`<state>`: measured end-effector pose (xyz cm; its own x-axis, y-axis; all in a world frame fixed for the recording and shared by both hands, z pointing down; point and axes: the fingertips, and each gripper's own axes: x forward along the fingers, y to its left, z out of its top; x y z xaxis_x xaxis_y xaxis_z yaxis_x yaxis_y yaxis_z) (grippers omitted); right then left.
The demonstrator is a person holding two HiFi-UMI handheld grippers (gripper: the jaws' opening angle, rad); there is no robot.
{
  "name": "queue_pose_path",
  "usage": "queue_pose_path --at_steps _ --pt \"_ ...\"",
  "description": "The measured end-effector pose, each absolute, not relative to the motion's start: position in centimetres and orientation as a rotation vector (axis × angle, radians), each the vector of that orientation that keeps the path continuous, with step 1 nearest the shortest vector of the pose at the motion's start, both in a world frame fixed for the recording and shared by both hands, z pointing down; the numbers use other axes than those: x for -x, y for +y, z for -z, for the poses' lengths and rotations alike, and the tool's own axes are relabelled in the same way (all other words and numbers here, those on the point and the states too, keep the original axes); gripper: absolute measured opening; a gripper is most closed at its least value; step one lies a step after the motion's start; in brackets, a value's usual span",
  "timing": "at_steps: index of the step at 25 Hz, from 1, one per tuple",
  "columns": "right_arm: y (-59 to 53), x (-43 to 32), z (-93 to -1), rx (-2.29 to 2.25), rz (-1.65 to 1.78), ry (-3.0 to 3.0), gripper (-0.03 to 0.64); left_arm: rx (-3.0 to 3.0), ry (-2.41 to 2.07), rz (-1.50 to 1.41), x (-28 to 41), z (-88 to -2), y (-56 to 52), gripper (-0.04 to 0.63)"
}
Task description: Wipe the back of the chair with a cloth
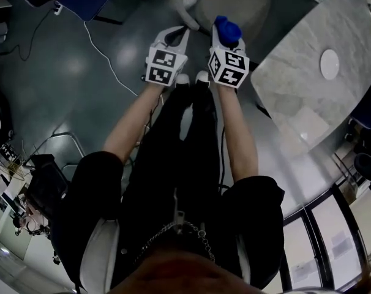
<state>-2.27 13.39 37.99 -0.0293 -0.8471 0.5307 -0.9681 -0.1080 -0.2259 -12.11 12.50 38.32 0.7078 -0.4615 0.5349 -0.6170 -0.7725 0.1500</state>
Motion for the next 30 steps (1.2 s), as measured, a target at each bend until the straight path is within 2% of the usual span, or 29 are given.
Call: queue_pose_path --at_steps 8,30 --pt "18.6 4.4 -33.5 -2.031 -0.777 -1.984 0.129 -2.594 -0.864 -0.645 12.8 -34.9 16.9 0.005" --pt "32.0 1.2 -28.4 -2.022 -0.738 -2.027 0.121 -2.604 -0.871 -0.664 9.1 -30.7 30.2 0.005"
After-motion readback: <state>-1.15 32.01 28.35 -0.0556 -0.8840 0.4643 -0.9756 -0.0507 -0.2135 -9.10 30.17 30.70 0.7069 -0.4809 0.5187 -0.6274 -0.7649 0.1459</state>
